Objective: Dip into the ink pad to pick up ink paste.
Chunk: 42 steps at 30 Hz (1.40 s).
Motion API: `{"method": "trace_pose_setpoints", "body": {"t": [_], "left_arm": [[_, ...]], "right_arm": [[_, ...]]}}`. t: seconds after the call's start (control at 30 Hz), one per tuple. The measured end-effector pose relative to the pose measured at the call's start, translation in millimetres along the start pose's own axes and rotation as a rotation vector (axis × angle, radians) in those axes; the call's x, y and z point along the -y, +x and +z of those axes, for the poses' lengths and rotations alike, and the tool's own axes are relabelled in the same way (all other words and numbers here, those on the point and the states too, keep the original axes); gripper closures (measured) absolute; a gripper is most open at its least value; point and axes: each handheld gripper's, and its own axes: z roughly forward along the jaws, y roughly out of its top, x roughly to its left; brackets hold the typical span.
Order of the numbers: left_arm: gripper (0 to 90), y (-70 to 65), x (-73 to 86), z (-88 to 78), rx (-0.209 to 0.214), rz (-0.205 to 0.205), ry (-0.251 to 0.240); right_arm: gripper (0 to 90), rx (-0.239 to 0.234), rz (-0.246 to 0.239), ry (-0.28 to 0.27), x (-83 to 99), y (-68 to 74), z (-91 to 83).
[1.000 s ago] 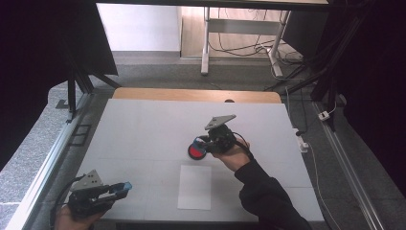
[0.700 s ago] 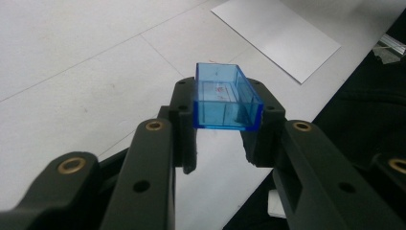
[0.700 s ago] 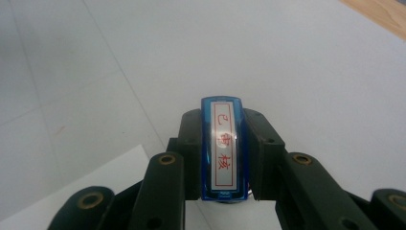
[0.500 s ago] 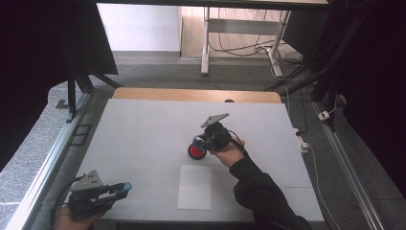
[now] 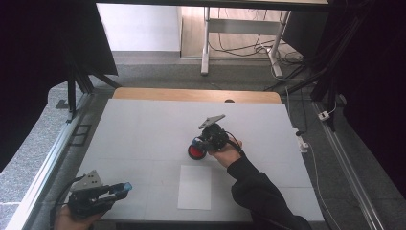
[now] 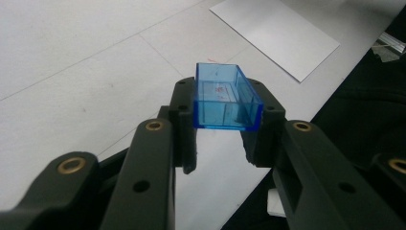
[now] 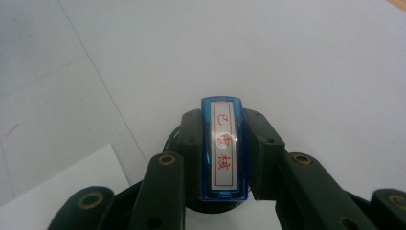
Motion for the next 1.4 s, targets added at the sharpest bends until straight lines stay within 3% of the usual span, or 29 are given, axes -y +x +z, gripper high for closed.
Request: {"method": "trace_pose_setpoints", "body": {"t": [0.83, 1.03, 1.13, 1.4], "left_arm": [[68.9, -0.2, -0.6, 1.3, 0.007, 0.005, 0.015], [68.8, -0.1, -0.6, 1.4, 0.011, 0.005, 0.017], [68.8, 0.1, -0.7, 1.5, 0.013, 0.006, 0.019], [68.8, -0.2, -1.2, 2.1, 0.011, 0.009, 0.025]], "right_arm": [[71.5, 0.034, -0.002, 0.047, -7.0, 3.1, 9.0], [71.5, -0.022, 0.080, 0.015, -1.5, -9.1, 8.3], [71.5, -0.031, 0.094, 0.010, -0.7, -10.7, 8.3], [71.5, 0.027, 0.021, 0.017, -2.8, 1.1, 9.1]]}}
